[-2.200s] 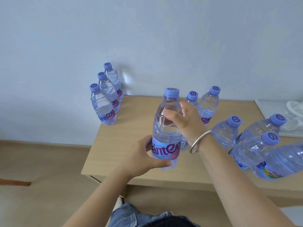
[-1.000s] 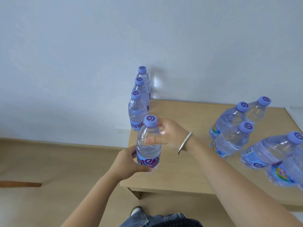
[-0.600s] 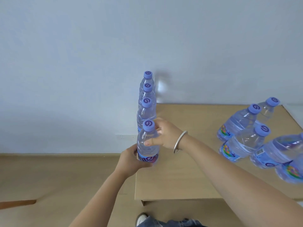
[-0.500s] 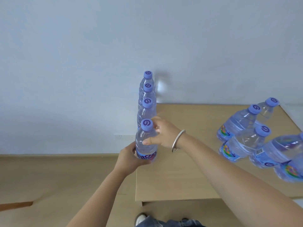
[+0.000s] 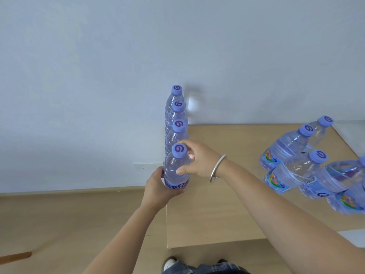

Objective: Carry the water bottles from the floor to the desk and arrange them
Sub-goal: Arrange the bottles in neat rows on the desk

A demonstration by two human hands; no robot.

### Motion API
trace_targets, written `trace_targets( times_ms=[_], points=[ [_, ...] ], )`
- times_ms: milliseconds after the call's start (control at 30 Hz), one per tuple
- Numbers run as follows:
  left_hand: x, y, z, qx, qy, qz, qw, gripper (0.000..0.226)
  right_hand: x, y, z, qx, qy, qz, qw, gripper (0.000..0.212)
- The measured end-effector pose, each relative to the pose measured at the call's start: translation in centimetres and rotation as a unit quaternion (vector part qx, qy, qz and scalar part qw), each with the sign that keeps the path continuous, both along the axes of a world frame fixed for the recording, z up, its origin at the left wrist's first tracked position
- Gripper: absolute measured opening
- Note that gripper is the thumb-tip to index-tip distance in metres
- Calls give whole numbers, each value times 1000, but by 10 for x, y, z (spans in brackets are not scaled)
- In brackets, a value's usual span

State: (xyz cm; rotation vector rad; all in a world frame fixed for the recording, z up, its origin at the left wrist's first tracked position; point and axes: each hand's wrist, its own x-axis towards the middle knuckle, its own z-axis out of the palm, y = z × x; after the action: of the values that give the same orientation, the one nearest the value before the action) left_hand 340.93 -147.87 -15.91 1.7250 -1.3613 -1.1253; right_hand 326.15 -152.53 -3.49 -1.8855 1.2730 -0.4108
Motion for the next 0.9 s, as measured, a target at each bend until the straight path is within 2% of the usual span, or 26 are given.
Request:
trace_targets(
  times_ms=[500,900],
  points=[
    [-9,5,-11,9,65,30,997,71,-6,6,-4,11,-31,-18,999,55],
    [-15,9,-7,31,60,52,996,57,-7,11,-5,34,-55,-35,997,55]
  ],
)
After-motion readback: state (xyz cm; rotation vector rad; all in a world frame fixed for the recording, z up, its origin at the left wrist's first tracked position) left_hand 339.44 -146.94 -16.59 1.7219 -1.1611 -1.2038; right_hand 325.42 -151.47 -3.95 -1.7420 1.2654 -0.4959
